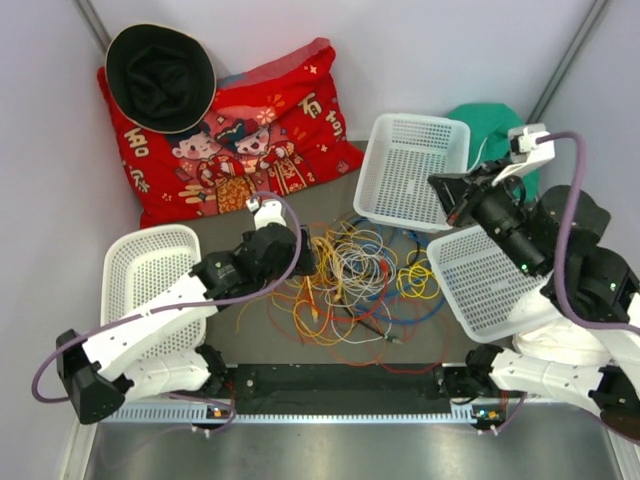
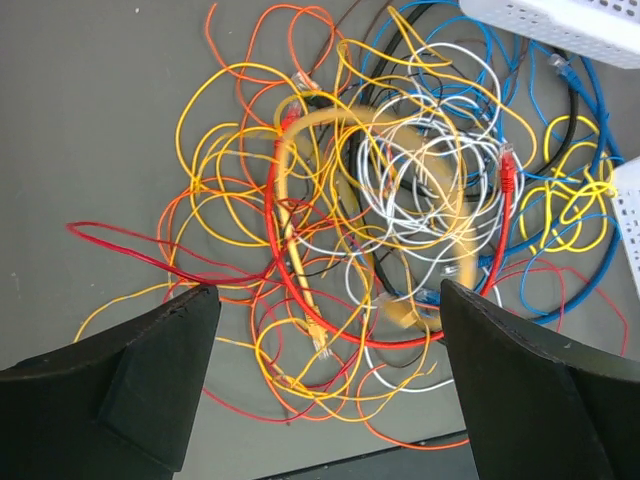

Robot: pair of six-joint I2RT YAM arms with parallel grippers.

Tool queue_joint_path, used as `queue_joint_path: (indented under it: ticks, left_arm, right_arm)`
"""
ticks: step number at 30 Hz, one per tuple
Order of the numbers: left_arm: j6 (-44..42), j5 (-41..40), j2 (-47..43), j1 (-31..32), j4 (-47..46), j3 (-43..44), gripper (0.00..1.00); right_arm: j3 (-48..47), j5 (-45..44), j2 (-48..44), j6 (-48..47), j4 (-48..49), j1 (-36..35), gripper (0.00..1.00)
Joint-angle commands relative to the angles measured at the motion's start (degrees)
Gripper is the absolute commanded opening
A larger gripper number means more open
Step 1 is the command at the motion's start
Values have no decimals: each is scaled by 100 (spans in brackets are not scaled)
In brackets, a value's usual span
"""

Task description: Untangle the cables

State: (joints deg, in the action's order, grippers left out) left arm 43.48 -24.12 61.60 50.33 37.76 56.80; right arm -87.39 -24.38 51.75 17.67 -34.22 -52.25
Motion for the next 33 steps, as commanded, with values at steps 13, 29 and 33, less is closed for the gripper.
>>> queue_joint_path:
  ticks: [13, 29, 33]
  left_arm:
    - [160, 881, 456, -14, -1296, -1065, 98]
    - [-472, 917, -244, -14, -761, 891, 0]
    - [-586, 1128, -483, -14, -727, 1798, 0]
  right_arm:
    - [2033, 979, -94, 834, 126, 31, 52]
    - [2753, 1023, -481, 887, 669, 31, 73]
    - [3595, 1653, -981, 948, 1881, 31, 79]
